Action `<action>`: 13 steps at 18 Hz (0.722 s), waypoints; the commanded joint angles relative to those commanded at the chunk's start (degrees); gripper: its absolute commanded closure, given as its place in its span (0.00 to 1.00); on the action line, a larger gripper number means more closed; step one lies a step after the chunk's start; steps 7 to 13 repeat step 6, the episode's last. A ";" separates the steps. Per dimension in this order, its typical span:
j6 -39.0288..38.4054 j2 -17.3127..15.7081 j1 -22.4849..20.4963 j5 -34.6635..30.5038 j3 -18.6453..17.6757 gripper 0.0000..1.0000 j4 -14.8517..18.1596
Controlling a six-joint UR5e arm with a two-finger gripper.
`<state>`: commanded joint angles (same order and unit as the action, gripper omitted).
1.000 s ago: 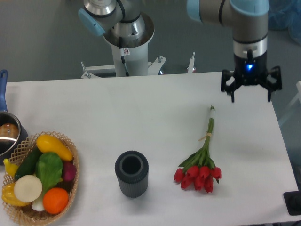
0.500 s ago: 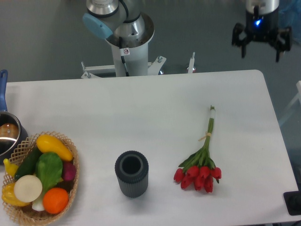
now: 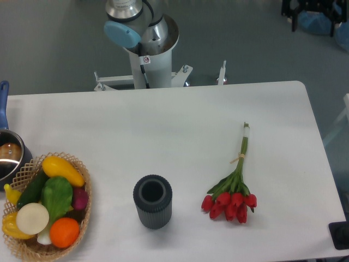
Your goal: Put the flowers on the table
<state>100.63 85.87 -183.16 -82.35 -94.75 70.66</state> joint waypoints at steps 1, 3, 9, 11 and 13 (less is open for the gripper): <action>0.00 0.00 0.00 0.00 0.00 0.00 -0.17; -0.09 0.00 0.00 0.09 0.00 0.00 -0.44; -0.17 0.00 -0.09 0.79 0.00 0.00 -0.53; -0.17 0.00 -0.09 0.79 0.00 0.00 -0.53; -0.17 0.00 -0.09 0.79 0.00 0.00 -0.53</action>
